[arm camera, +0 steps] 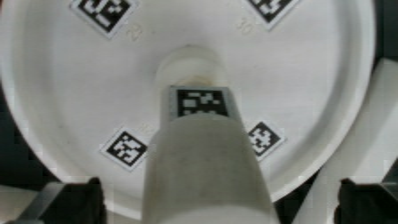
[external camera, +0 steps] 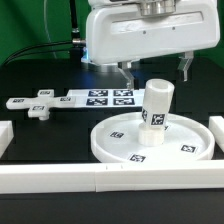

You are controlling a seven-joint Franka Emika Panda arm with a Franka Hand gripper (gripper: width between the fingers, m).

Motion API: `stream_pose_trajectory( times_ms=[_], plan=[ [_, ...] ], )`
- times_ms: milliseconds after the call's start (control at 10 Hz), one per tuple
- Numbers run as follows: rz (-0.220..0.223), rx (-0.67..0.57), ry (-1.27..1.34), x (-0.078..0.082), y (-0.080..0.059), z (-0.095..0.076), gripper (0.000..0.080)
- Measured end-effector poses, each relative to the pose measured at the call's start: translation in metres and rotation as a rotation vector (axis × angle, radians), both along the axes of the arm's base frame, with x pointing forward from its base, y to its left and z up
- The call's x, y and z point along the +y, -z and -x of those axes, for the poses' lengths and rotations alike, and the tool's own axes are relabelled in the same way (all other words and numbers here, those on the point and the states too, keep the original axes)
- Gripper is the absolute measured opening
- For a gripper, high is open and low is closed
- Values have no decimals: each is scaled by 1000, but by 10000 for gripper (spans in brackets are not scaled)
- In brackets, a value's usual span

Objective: Assemble round table

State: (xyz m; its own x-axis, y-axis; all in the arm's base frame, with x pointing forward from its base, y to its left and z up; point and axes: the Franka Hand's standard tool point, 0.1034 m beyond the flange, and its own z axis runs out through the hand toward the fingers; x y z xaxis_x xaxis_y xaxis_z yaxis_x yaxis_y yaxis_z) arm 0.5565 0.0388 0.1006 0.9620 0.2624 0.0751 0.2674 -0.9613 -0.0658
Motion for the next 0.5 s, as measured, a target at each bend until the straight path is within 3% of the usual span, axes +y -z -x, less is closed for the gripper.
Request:
stream_pose_trajectory(
  times_ms=[300, 500],
  plan=[
    [32, 197, -92, -7, 2, 0, 649],
    [35, 206, -115, -6, 1, -9, 649]
  ],
)
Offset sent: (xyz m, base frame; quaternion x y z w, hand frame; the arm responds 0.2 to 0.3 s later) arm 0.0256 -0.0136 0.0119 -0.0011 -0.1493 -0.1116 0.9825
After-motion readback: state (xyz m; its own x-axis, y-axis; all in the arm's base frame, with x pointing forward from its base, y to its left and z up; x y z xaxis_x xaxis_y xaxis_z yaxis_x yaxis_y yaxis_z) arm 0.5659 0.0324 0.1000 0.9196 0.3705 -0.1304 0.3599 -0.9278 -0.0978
